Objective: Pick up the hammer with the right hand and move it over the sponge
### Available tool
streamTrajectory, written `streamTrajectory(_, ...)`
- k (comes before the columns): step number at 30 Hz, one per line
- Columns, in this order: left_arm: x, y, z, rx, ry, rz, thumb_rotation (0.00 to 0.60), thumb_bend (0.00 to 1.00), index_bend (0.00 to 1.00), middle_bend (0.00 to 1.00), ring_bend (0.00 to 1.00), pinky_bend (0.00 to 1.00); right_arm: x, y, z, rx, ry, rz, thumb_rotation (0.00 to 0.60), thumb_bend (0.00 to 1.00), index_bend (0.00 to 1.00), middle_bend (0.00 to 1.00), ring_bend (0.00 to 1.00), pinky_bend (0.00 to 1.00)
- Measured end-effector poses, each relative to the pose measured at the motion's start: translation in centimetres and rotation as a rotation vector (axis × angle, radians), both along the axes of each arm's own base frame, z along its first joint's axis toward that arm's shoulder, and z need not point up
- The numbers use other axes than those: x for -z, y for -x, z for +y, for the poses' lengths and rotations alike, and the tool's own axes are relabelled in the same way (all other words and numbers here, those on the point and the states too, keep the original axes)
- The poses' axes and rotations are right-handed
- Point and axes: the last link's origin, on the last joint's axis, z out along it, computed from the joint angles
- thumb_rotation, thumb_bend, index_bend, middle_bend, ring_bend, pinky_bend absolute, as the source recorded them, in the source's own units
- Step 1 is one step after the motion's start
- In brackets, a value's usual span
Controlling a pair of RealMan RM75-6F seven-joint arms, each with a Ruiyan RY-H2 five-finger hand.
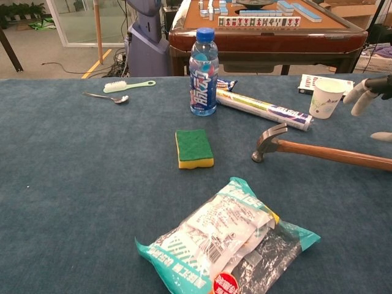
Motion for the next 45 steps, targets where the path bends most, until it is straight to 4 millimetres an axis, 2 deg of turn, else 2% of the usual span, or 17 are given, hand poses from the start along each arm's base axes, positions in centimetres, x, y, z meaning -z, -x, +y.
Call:
streamTrajectory(9,0.2,0.0,0.1,-0.002,0.005,0.002,0.600,0.23,0.00,0.00,0.00,0.00,2.9,-0.5,-1.8,0.014,-0.053,0.008,0.600,0.35,0.30,0.24,0.10,0.15)
streamTrajectory(17,0.3,0.0,0.2,-0.002,0.010,0.000,0.600,0.23,0.00,0.00,0.00,0.00,5.3,-0.9,-3.3,0.038,-0.095,-0.003,0.600,0.42,0.30,0.33,0.10,0.15)
streamTrajectory(25,0.2,0.3,0.2,-0.012,0.006,-0.006,0.600,0.23,0.00,0.00,0.00,0.00,7.4,-1.6,-4.4,0.042,-0.134,0.002,0.600,0.43,0.30,0.33,0.10,0.15)
streamTrajectory(31,0.1,0.5,0.2,-0.017,0.004,-0.007,0.600,0.23,0.00,0.00,0.00,0.00,8.3,-2.0,-4.5,0.032,-0.165,0.014,0.600,0.47,0.31,0.33,0.10,0.15)
streamTrajectory(45,0.3,0.7,0.3,-0.023,0.010,-0.005,0.600,0.23,0.00,0.00,0.00,0.00,9.1,-2.4,-4.4,0.048,-0.192,0.007,0.600,0.52,0.35,0.35,0.10,0.15)
